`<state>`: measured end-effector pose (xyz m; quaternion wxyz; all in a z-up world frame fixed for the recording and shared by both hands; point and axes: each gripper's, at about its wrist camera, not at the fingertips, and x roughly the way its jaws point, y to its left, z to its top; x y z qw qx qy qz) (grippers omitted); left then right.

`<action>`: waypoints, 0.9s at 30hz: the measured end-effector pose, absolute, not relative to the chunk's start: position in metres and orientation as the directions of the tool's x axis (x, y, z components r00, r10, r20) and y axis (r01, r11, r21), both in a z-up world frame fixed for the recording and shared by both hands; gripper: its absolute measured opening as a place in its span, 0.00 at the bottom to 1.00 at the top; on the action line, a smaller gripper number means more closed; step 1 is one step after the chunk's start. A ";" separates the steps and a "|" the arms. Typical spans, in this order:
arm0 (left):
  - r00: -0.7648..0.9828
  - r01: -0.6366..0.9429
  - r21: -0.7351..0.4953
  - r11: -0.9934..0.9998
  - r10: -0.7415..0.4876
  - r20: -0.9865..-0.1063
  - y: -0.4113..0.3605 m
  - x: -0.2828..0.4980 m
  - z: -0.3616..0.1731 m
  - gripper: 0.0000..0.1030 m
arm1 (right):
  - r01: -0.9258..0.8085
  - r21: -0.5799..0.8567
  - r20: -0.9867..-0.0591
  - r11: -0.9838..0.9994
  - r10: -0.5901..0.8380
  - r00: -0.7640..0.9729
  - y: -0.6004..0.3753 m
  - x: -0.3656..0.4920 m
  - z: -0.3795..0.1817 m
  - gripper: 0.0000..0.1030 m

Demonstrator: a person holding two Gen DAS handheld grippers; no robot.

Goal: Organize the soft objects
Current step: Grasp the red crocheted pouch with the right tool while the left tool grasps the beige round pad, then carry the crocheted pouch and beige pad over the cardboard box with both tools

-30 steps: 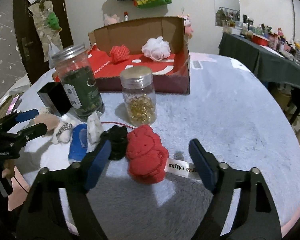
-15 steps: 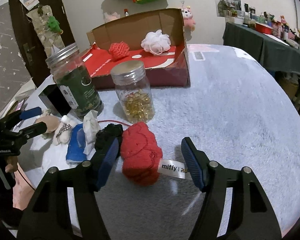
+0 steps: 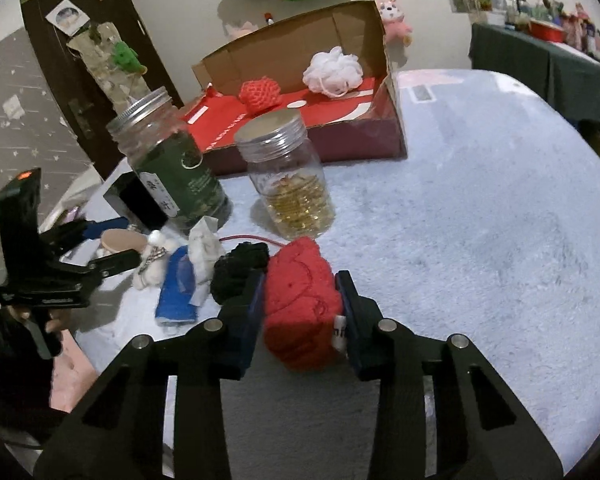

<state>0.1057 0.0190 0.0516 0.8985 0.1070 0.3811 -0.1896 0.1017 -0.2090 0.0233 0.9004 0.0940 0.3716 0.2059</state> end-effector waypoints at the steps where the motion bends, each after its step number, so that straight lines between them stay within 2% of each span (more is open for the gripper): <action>1: 0.638 0.418 0.041 0.907 -0.262 -0.724 0.020 0.105 0.052 0.50 | -0.303 0.325 -0.620 0.896 0.444 0.648 -0.210 0.099 0.026 0.31; 5: 0.649 0.406 0.007 0.914 -0.282 -0.707 0.027 0.101 0.059 0.35 | -0.292 0.309 -0.583 0.905 0.423 0.694 -0.212 0.090 0.042 0.31; 9: 0.654 0.403 -0.032 0.915 -0.312 -0.689 0.030 0.097 0.067 0.29 | -0.301 0.308 -0.529 0.902 0.426 0.734 -0.214 0.079 0.064 0.31; 20: 0.700 0.443 -0.031 0.896 -0.367 -0.612 0.015 0.074 0.095 0.29 | -0.377 0.299 -0.454 0.877 0.478 0.752 -0.191 0.062 0.098 0.31; 27: 0.697 0.467 -0.043 0.883 -0.398 -0.596 0.006 0.070 0.102 0.29 | -0.416 0.310 -0.418 0.855 0.516 0.748 -0.181 0.058 0.111 0.31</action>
